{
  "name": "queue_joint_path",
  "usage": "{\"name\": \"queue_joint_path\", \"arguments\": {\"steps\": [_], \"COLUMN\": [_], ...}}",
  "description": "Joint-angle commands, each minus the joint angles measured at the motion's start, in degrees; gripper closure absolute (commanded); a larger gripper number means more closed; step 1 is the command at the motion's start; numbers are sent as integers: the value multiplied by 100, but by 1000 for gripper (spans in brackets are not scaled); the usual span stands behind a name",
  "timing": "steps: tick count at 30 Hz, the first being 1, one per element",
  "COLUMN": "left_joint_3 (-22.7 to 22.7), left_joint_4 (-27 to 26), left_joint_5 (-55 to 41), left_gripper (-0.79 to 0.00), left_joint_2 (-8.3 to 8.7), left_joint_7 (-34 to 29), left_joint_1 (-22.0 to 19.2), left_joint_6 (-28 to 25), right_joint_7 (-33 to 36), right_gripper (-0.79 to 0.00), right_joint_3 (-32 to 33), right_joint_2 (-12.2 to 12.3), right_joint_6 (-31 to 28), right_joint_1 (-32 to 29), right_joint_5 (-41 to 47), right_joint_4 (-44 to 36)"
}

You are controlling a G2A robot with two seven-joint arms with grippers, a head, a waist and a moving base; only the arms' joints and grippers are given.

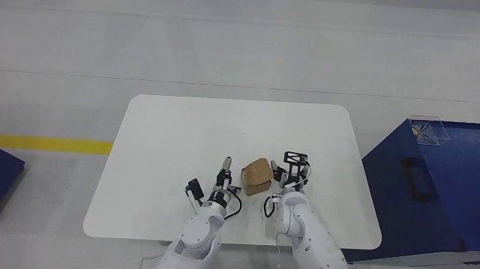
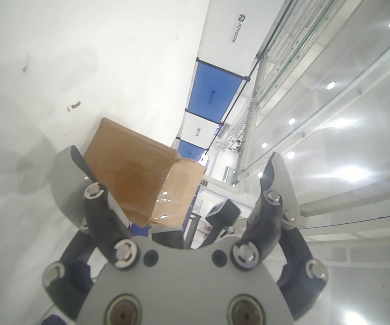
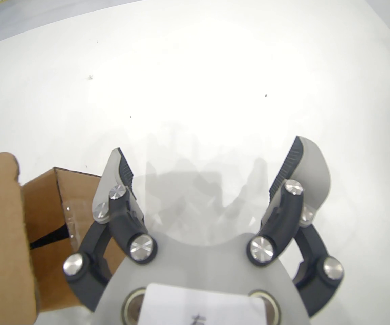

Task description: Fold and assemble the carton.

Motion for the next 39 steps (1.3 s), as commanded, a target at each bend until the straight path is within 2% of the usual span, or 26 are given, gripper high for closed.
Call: {"name": "queue_joint_path", "arguments": {"steps": [1,3,6,8,13,14,15,17,18,22,25,31,32,39], "left_joint_3": [5,5,16,45,-81,-105,-108,-130,-130,-50,-19,-43,-39,57], "left_joint_4": [10,10,7,-20,-182,-216,-243,-276,-299,-224,-96,107,135,256], "left_joint_5": [18,18,54,461,1298,1485,1656,1945,2094,2278,2297,2028,1982,2026], "left_gripper": [-785,-785,-785,-785,-785,-733,-603,-610,-526,-539,-489,-440,-391,-379], "left_joint_2": [-1,-1,1,35,187,224,259,321,342,369,376,369,368,363], "left_joint_7": [1,1,-26,-132,-1128,-1379,-1665,-2133,-2220,-2398,-2425,-2369,-2382,-2187], "left_joint_1": [-4,-4,-5,-67,-271,-309,-345,-424,-449,-483,-532,-600,-607,-643], "left_joint_6": [-5,-5,0,-10,284,446,621,1031,1136,1291,1283,1174,1167,1151], "right_joint_7": [0,-98,-346,-375,187,301,388,518,570,729,793,928,944,961], "right_gripper": [-785,-785,-785,-785,-785,-785,-785,-785,-785,-785,-785,-785,-785,-785], "right_joint_3": [0,33,156,229,459,482,487,475,453,399,400,439,445,429], "right_joint_2": [0,4,-15,-11,87,109,126,145,147,157,161,172,174,179], "right_joint_6": [0,6,420,460,-288,-418,-509,-588,-621,-890,-1012,-1351,-1407,-1514], "right_joint_1": [0,-78,-307,-466,-728,-752,-767,-753,-737,-658,-626,-575,-571,-529], "right_joint_5": [0,-1,139,207,104,-22,-162,-378,-444,-527,-516,-320,-285,-262], "right_joint_4": [0,-125,-556,-861,-1470,-1531,-1566,-1558,-1530,-1386,-1299,-1188,-1170,-1056]}}
